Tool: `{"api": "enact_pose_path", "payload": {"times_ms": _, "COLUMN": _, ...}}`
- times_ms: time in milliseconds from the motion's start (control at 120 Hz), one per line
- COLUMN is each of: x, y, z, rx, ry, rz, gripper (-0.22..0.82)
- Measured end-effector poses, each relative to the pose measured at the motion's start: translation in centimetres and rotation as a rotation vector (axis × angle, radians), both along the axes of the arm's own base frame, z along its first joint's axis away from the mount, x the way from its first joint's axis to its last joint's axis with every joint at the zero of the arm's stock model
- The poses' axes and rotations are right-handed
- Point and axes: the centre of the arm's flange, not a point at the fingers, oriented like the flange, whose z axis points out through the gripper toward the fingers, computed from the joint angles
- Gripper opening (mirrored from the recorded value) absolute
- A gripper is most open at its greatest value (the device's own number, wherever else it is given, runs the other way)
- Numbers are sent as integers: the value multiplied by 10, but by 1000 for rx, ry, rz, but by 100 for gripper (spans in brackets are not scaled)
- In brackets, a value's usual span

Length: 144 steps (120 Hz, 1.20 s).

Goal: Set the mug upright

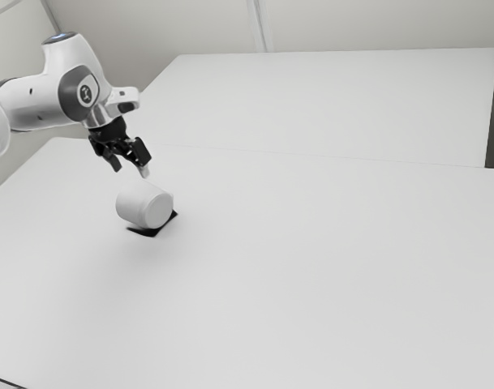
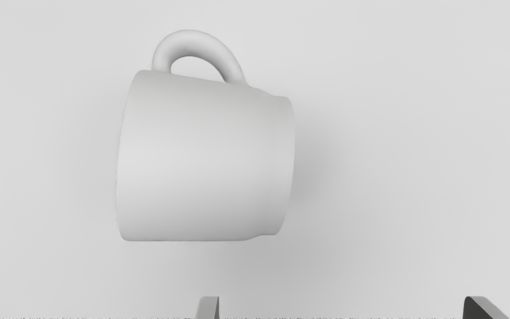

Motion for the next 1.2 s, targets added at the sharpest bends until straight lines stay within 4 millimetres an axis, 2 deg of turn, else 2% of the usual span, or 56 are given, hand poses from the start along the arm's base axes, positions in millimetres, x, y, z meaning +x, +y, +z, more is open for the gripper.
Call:
{"api": "enact_pose_path", "payload": {"times_ms": 67, "x": -2, "y": 16, "z": -2, "rx": -6, "ry": 2, "rz": 20, "gripper": 60}}
{"api": "enact_pose_path", "payload": {"times_ms": 192, "x": 0, "y": 72, "z": -11, "rx": -39, "ry": -2, "rz": 100, "gripper": 60}}
{"api": "enact_pose_path", "payload": {"times_ms": 450, "x": 35, "y": 120, "z": -32, "rx": -118, "ry": 26, "rz": 83, "gripper": 60}}
{"api": "enact_pose_path", "payload": {"times_ms": 633, "x": 35, "y": 156, "z": -47, "rx": -237, "ry": 39, "rz": 75, "gripper": 60}}
{"api": "enact_pose_path", "payload": {"times_ms": 742, "x": 35, "y": 179, "z": -71, "rx": -343, "ry": 53, "rz": 86, "gripper": 60}}
{"api": "enact_pose_path", "payload": {"times_ms": 817, "x": 38, "y": 187, "z": -87, "rx": -420, "ry": 55, "rz": 82, "gripper": 60}}
{"api": "enact_pose_path", "payload": {"times_ms": 1025, "x": 50, "y": 191, "z": -125, "rx": -613, "ry": 57, "rz": 40, "gripper": 60}}
{"api": "enact_pose_path", "payload": {"times_ms": 1200, "x": 51, "y": 180, "z": -150, "rx": -746, "ry": 70, "rz": 0, "gripper": 60}}
